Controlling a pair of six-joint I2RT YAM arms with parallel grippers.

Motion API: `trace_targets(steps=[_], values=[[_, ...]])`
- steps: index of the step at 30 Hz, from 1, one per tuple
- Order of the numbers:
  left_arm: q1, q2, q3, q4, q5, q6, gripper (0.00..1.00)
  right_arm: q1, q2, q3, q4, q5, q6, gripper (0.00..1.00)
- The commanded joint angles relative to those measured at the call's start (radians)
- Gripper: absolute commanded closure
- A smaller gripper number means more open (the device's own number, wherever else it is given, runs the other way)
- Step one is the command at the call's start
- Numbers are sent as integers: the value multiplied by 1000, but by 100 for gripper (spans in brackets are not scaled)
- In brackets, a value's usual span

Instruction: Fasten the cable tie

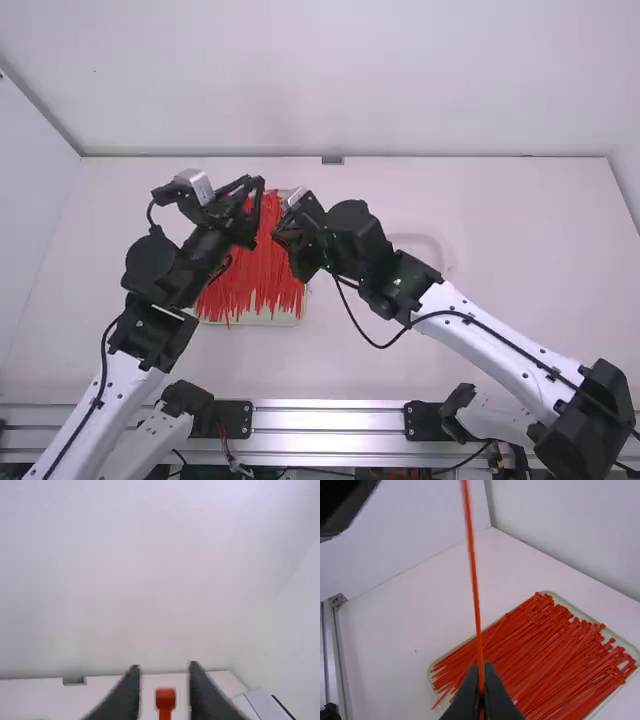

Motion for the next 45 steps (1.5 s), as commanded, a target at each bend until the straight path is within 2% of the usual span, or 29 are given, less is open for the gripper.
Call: trace_targets(steps=[1,4,7,10,13,14,16,17,18,21,24,28,30,33,38,40,41,42,45], values=[[6,8,-9,12,-12,47,56,-16,-21,31,-11,1,-26,100],[22,6,-1,7,19,72,53,-48,-49,31,-34,-42,-47,100],[51,6,23,-10,69,74,48,-110,-93,31,-52,-178,-108,100],[91,14,51,-11,180,121,43,-175,-126,31,-61,-285,-137,100],[148,43,103,-26,359,165,33,-264,-152,31,-53,-427,-176,100],[148,43,103,-26,359,165,33,-264,-152,31,-53,-427,-176,100],[200,84,146,-12,533,167,28,-336,-150,31,-14,-563,-176,100],[203,87,148,-10,544,167,28,-340,-150,31,-12,-572,-176,100],[222,106,164,11,634,166,28,-369,-145,31,8,-633,-176,100],[258,151,191,108,831,135,26,-433,-122,31,74,-768,-127,100],[290,234,229,273,1023,43,25,-493,-76,31,188,-944,-42,100],[291,311,261,416,1102,-63,21,-505,-21,31,311,-1021,68,100],[281,365,286,548,1160,-153,16,-488,16,31,381,-1024,138,100],[266,428,318,675,1202,-249,14,-462,47,31,439,-1025,179,100],[268,483,336,755,1210,-350,14,-426,64,31,468,-1054,172,100],[256,501,338,772,1225,-383,21,-410,64,31,459,-1055,147,100],[249,511,338,777,1235,-384,30,-402,64,31,459,-1054,145,100],[243,515,338,773,1236,-384,34,-398,64,31,459,-1054,145,100],[225,522,338,756,1233,-384,38,-388,64,31,459,-1054,119,100]])
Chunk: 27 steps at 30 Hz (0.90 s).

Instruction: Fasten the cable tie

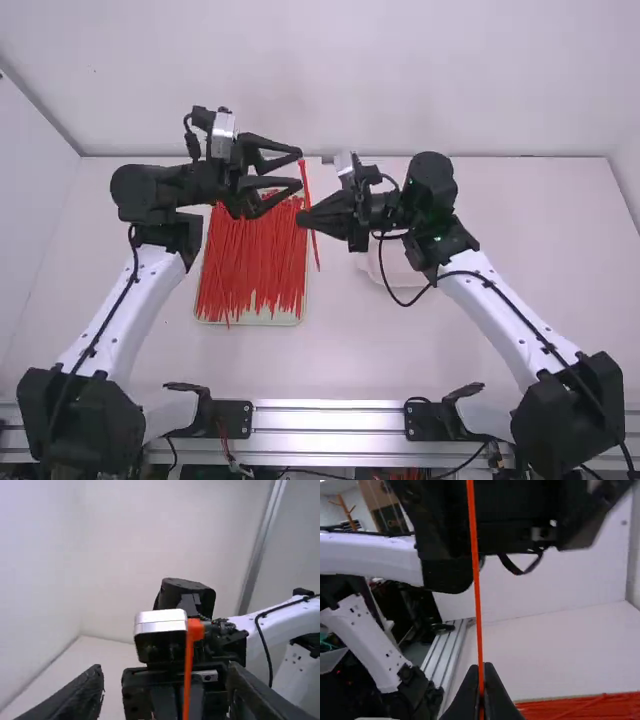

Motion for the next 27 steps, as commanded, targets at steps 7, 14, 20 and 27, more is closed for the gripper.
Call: trace_targets(steps=[7,14,20,27], values=[[-46,0,29,20,18,-31,60,13,1,28,2,-3,-30,100],[-46,0,29,25,4,-38,94,15,1,28,-3,0,-30,100],[-45,0,29,44,-24,-86,98,14,1,28,-7,-1,-31,100],[-26,-3,106,-39,-16,-50,98,15,1,28,-120,-4,-155,69]])
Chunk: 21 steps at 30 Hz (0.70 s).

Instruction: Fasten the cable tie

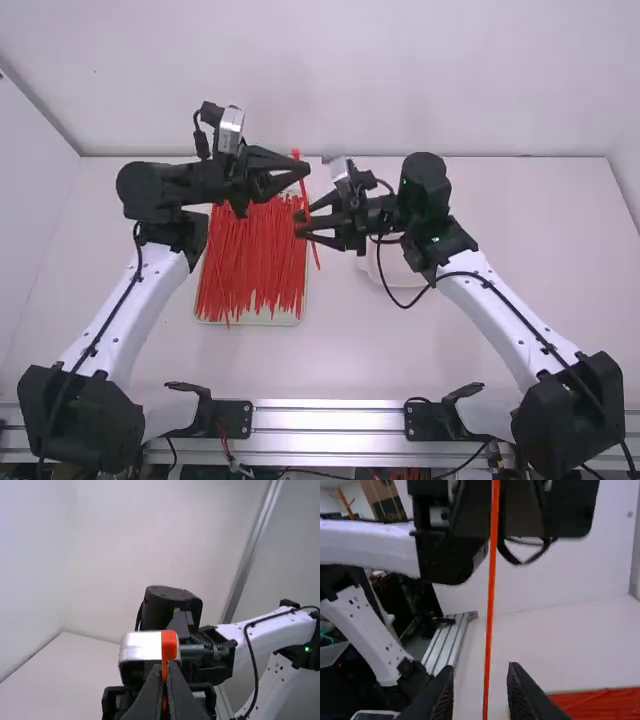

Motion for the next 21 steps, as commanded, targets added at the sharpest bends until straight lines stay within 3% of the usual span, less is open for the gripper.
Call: trace_targets(steps=[1,6,11,13,14,21], values=[[1,-9,98,-48,5,45,98,2,1,24,-35,-11,-82,66],[0,0,239,-298,35,191,98,5,1,24,-152,-14,-191,62],[0,0,309,-409,30,233,98,23,1,24,-235,-14,-276,62],[-1,0,315,-408,31,233,98,22,1,24,-252,-11,-288,70],[-1,0,315,-404,30,233,98,22,1,24,-254,-6,-287,100],[-1,0,296,-358,27,225,98,15,1,24,-262,-6,-284,100]])
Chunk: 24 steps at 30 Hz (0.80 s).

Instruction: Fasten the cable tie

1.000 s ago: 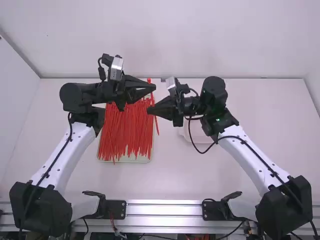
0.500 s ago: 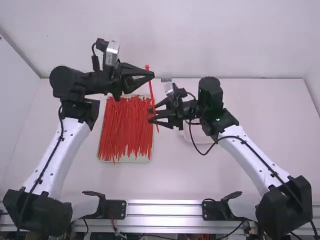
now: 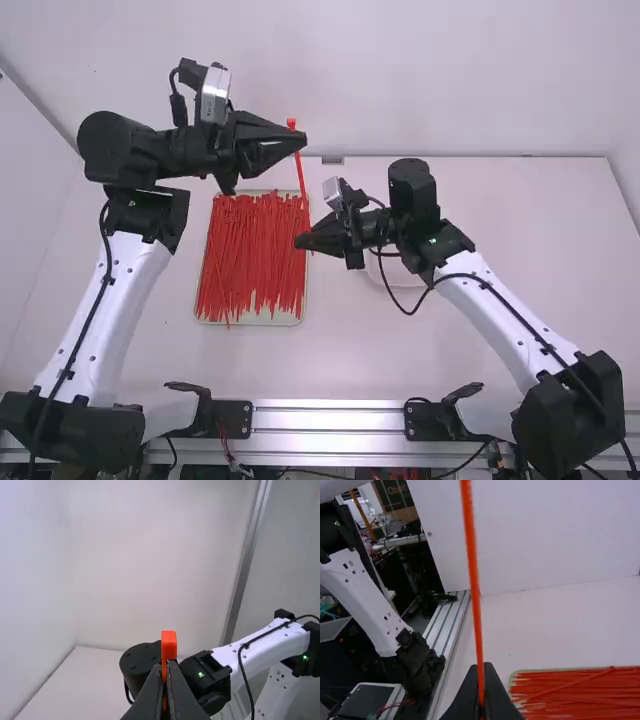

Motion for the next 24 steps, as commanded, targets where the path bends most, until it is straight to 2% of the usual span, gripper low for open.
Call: trace_targets(steps=[1,2,3,4,5,9,17,19,24], values=[[-1,0,1,12,-4,14,86,-11,0,22,-5,-6,-10,100],[0,0,1,13,-4,14,77,-13,0,22,-4,-6,-10,100],[2,0,1,13,-6,18,39,-13,0,22,-2,-6,-11,100],[2,0,1,13,-6,18,39,-13,0,22,-2,-6,-11,100],[11,0,1,13,-10,26,1,-14,0,22,1,-6,-11,100],[38,0,1,-2,-12,26,1,-47,-4,23,43,-7,56,100],[90,0,1,-162,-26,152,1,-165,-22,23,231,14,228,100],[89,0,1,-220,-30,211,1,-212,-22,23,276,104,291,100],[89,0,1,-281,-31,289,1,-270,-22,24,280,318,337,100]])
